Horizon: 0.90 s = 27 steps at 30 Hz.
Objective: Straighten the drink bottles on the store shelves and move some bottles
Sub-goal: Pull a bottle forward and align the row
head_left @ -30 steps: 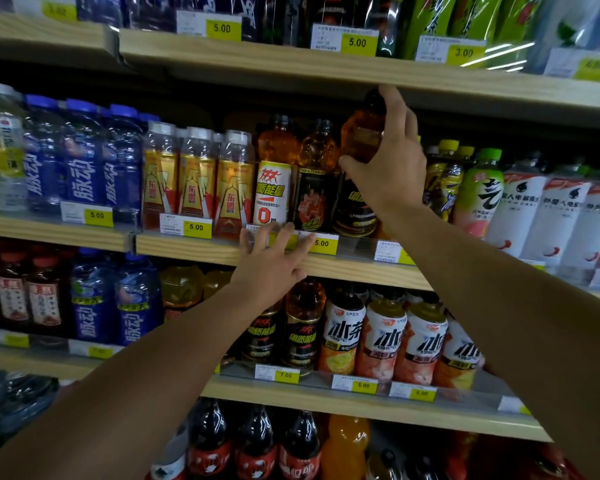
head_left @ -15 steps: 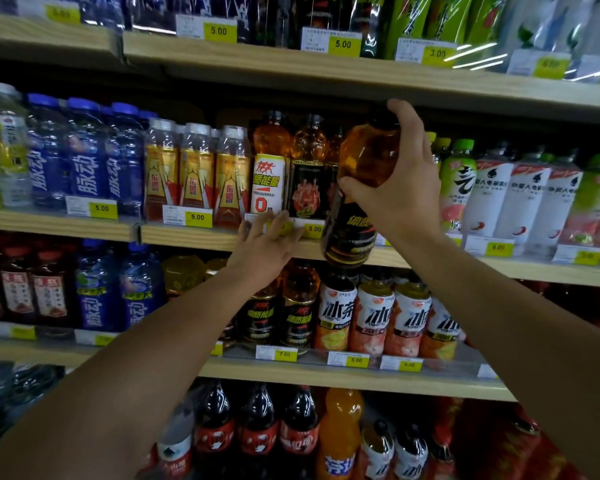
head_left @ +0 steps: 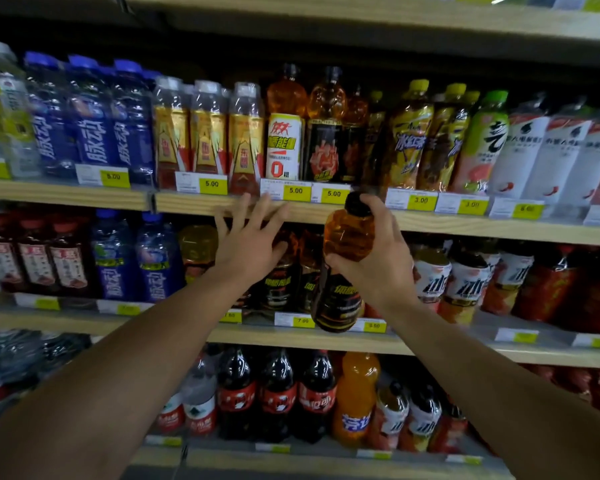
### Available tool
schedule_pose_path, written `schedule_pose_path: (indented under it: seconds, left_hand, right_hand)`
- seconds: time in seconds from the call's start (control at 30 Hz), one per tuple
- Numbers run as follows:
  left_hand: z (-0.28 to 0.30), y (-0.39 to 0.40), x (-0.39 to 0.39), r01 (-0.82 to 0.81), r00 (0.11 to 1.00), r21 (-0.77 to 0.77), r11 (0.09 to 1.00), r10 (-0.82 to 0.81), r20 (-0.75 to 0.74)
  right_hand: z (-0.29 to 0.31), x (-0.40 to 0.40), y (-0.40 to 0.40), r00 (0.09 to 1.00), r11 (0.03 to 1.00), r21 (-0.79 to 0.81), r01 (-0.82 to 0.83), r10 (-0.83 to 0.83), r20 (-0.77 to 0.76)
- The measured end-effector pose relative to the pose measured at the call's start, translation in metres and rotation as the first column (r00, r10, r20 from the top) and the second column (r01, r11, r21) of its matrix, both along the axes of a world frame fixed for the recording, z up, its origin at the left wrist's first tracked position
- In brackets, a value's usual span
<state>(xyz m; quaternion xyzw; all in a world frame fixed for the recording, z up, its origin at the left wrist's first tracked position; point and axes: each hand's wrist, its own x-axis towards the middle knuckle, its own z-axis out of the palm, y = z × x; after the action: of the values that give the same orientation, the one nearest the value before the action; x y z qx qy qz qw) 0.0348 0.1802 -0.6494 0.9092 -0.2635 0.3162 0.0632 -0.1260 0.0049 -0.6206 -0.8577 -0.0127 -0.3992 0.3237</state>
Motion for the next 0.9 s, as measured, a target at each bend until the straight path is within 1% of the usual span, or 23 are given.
schedule_pose_path:
  seconds: [0.13, 0.37, 0.47, 0.9]
  left_hand:
    - [-0.005, 0.007, 0.01, -0.011, 0.999, 0.028, 1.0, 0.01, 0.037]
    - [-0.013, 0.008, 0.023, 0.042, 0.992, -0.017, 0.999, -0.039, 0.119]
    - [-0.014, 0.008, 0.025, 0.048, 0.99, -0.023, 0.999, -0.044, 0.13]
    - [-0.016, 0.008, 0.028, 0.065, 0.982, -0.047, 0.997, -0.056, 0.178]
  right_hand:
    - [-0.021, 0.018, 0.005, 0.999, 0.998, 0.05, -0.037, 0.039, -0.036]
    - [-0.044, 0.043, 0.009, 1.0, 0.996, 0.087, 0.011, -0.01, -0.013]
    - [-0.05, 0.051, 0.009, 1.0, 0.993, 0.113, 0.022, -0.022, 0.003]
    - [-0.072, 0.078, 0.013, 0.998, 0.996, 0.087, 0.034, -0.039, 0.053]
